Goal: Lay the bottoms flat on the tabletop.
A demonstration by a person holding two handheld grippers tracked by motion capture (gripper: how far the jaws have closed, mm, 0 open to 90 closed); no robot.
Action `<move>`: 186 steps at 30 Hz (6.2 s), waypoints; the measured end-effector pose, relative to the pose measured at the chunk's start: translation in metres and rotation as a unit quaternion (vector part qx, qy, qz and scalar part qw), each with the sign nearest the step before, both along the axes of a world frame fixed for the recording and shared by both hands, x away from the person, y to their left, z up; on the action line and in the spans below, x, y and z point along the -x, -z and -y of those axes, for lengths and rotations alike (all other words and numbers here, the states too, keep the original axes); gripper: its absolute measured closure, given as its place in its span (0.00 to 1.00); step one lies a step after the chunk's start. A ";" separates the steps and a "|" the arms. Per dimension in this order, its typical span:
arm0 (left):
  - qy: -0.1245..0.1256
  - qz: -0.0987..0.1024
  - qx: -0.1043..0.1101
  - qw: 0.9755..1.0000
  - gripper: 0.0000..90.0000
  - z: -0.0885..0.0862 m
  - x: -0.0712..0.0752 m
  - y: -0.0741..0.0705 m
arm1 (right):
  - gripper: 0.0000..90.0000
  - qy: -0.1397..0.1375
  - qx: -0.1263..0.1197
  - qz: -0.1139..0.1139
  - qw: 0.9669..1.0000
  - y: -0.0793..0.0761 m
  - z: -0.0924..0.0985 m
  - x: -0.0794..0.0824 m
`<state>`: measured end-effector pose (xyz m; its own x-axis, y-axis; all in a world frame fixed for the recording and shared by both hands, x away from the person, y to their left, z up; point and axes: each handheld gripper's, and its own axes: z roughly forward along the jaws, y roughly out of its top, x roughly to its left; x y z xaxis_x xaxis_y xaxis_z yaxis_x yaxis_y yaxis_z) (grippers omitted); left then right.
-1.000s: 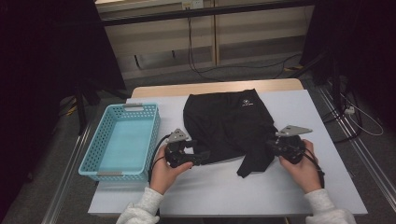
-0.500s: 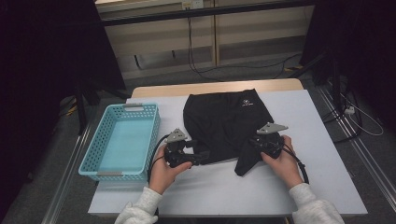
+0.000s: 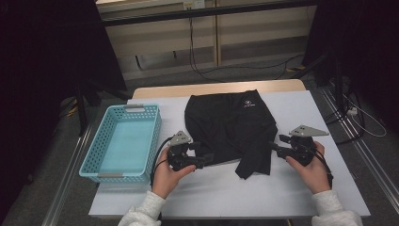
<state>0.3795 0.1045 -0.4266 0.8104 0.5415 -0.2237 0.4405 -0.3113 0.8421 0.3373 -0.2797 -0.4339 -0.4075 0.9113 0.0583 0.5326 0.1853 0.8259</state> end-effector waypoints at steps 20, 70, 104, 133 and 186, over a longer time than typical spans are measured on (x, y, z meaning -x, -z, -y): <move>0.005 0.008 -0.007 1.000 0.26 0.003 -0.006 -0.002 | 0.51 -0.007 0.039 -0.063 0.997 0.016 -0.009 0.001; 0.025 0.008 -0.028 0.999 0.24 0.019 -0.005 -0.001 | 0.92 -0.095 0.006 -0.067 0.993 0.009 -0.047 -0.004; 0.030 0.009 -0.019 0.999 0.24 0.020 -0.003 -0.005 | 0.98 0.037 0.018 -0.119 0.992 0.005 0.066 0.038; 0.027 0.012 -0.014 0.999 0.24 0.017 -0.005 -0.010 | 0.68 -0.100 0.026 -0.101 0.990 0.011 -0.049 0.049; 0.025 0.010 -0.009 1.000 0.24 0.015 -0.006 -0.010 | 0.69 -0.143 -0.009 -0.065 0.988 -0.011 -0.051 0.072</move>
